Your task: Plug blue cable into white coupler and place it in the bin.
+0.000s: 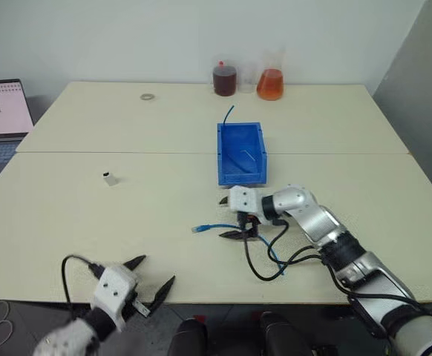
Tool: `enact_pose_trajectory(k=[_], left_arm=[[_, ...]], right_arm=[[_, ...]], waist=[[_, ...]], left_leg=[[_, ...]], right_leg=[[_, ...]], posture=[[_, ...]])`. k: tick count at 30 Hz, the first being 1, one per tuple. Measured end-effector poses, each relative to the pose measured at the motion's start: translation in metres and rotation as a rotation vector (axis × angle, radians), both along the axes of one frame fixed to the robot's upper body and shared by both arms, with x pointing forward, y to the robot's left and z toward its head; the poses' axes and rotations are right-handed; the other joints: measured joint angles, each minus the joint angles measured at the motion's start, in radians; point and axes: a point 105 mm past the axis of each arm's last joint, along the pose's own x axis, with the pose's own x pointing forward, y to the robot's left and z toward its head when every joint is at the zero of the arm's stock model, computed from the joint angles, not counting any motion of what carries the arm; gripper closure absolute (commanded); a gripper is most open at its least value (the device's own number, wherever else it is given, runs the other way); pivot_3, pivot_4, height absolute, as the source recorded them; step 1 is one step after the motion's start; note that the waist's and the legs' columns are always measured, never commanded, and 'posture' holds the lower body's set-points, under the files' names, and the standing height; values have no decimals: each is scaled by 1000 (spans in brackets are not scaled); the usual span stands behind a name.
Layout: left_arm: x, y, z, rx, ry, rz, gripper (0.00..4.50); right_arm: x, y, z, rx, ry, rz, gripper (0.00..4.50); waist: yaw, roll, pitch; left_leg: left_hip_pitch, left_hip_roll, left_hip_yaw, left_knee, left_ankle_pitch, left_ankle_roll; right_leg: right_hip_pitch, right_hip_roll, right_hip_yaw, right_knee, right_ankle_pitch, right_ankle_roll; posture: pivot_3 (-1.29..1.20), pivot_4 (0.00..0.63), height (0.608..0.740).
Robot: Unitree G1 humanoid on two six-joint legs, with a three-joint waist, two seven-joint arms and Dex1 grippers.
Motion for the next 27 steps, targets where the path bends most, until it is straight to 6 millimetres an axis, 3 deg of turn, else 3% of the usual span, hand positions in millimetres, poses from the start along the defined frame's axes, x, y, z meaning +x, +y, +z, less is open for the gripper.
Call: enact_pose_trajectory(k=[2,5,10,15,19,27], left_arm=[[18,-2,15,8,-22,-83,0],[31,-20,26,-10,-12,-230,0],[40,-42,15,22,109,-489,0],[56,-49,1,38,125,-543,0],[83,-52,7,42,75,-530,0],[96,-58,8,33,56,-553,0]], right_arm=[[-9,-18,15,67,46,-22,12],[-24,-37,23,113,135,-38,12],[-43,-67,27,115,254,-96,12],[-42,-60,29,161,249,-150,12],[-43,-58,29,189,238,-201,12],[-41,-62,29,205,228,-254,12]], waist=[[-1,0,0],[-5,0,0],[-9,-1,0],[-20,-1,0],[-11,-1,0],[-4,-1,0]], left_leg=[[0,-1,1,0,0,0],[0,-1,2,-1,0,0],[0,0,2,-1,0,0],[0,0,1,-1,0,0],[-1,-1,0,1,0,0],[-2,-1,1,2,0,0]], right_leg=[[1,-1,1,0,0,0],[0,-1,2,-1,0,0],[0,0,2,-1,0,0],[0,1,2,0,0,0],[0,1,1,0,0,0],[0,0,1,0,0,0]], posture=[[0,150,740],[0,150,740],[0,150,740],[0,150,740],[0,150,740],[0,150,740]])
